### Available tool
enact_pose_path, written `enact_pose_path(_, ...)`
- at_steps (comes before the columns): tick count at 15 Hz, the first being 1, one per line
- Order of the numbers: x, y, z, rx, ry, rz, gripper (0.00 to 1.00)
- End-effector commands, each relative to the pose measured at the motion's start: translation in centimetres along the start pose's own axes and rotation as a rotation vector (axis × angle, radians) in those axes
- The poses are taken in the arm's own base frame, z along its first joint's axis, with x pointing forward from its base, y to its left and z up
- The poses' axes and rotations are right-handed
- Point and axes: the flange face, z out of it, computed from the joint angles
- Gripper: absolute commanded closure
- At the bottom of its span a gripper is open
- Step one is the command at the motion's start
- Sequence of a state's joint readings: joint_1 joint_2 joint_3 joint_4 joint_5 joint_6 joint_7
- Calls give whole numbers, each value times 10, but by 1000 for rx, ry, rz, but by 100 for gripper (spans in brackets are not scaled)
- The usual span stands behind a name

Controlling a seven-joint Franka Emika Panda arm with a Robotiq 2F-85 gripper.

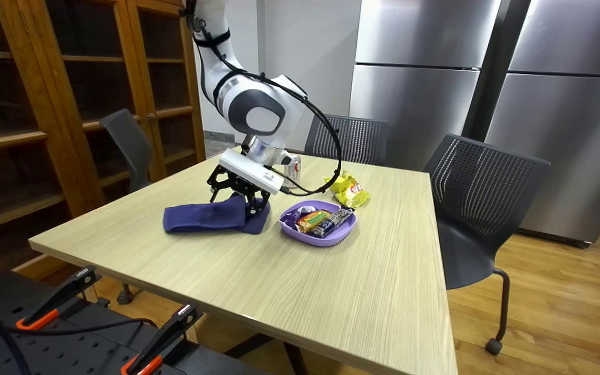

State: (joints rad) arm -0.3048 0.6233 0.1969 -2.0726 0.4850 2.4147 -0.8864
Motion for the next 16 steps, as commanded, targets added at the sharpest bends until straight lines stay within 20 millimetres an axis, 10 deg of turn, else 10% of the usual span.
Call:
enact_pose_path(1,8,1,-4,33,7,-21,0)
enact_pose_path(11,3,1,-8,28,4,-23,0)
enact_pose_path(12,2,1,-8,29,5,-23,23)
enact_pose_path(16,1,0,-9,24,6,-22,51)
